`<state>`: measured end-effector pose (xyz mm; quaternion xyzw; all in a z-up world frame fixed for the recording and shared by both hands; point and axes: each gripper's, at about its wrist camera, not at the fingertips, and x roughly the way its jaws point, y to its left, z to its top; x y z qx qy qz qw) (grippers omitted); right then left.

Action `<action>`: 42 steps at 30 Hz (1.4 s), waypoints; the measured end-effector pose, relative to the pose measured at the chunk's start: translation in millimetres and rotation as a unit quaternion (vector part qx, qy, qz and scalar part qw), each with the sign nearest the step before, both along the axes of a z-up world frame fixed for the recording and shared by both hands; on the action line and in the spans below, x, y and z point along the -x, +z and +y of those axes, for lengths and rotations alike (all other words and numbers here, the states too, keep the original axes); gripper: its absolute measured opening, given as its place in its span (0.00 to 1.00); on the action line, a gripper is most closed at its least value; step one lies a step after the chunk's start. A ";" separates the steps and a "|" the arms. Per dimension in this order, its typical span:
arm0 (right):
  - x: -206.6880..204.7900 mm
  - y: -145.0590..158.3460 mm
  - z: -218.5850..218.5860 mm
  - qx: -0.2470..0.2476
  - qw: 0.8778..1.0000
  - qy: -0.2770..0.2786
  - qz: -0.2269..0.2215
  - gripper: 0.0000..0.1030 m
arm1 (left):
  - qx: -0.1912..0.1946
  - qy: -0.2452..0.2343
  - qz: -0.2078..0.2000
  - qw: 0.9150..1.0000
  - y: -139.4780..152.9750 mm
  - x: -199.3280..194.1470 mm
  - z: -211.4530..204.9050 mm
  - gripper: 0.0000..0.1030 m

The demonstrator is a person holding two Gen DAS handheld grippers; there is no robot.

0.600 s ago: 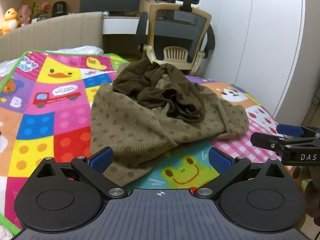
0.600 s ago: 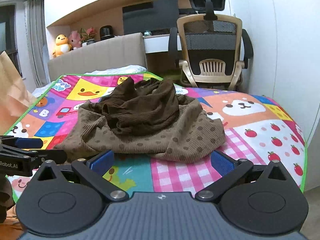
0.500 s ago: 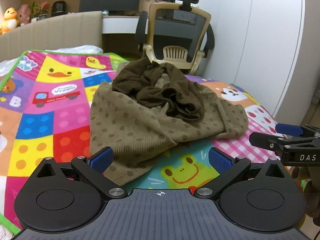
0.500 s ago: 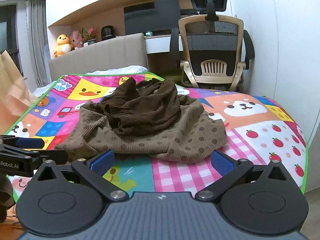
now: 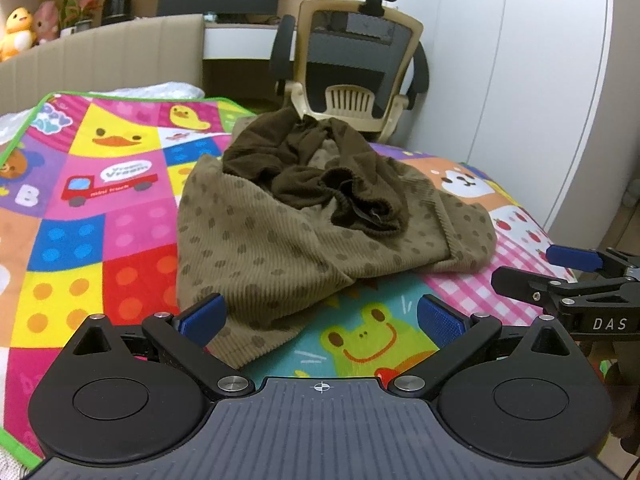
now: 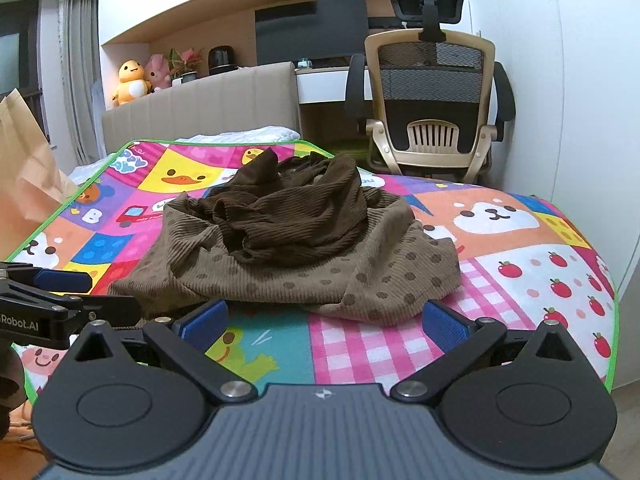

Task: Fold clothes

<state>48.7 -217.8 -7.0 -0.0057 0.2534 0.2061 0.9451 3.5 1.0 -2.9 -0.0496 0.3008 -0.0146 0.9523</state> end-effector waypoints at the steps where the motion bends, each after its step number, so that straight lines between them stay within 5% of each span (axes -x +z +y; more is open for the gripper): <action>1: -0.1 -0.1 -0.2 0.000 1.000 0.000 0.000 1.00 | 0.000 0.000 0.001 1.000 0.0 0.1 -0.1 1.00; 42: 1.7 -3.6 4.1 0.005 1.000 0.001 0.005 1.00 | 0.008 0.001 0.014 1.000 -0.7 -2.1 1.9 1.00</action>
